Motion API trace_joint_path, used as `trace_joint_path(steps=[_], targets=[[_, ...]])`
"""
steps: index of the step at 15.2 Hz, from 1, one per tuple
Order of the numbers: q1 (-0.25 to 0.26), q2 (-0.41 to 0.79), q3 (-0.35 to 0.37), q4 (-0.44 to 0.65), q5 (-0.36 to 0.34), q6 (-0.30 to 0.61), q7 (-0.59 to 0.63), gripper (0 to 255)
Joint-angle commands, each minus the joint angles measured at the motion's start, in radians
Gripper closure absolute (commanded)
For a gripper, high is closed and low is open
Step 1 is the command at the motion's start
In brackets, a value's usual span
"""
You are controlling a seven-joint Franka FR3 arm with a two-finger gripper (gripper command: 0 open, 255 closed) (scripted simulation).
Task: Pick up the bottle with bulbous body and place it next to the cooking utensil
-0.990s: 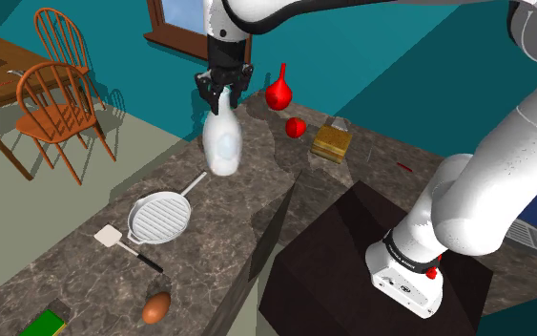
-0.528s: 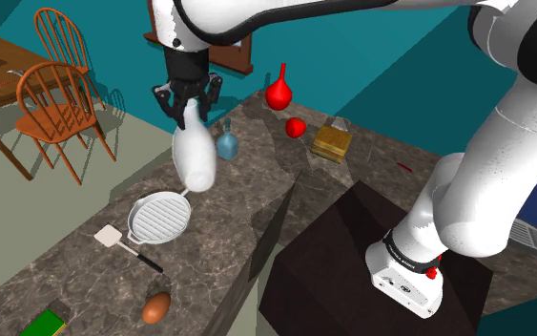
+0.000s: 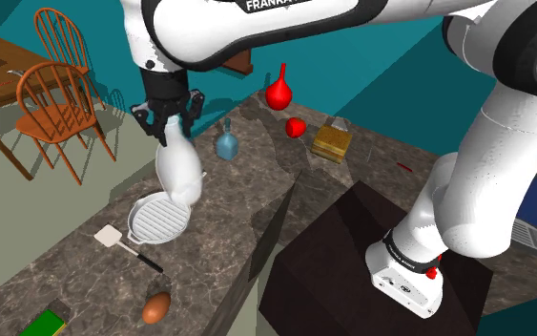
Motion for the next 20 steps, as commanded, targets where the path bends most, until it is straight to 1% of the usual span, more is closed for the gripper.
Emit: trace_joint_path(steps=[1,10,20], targets=[[0.0,0.002,0.0,-0.027,-0.002,0.03,0.003,255],[0.0,0.026,-0.003,-0.117,-0.013,0.143,0.014,255],[0.003,0.072,-0.009,-0.193,-0.034,0.263,0.031,255]])
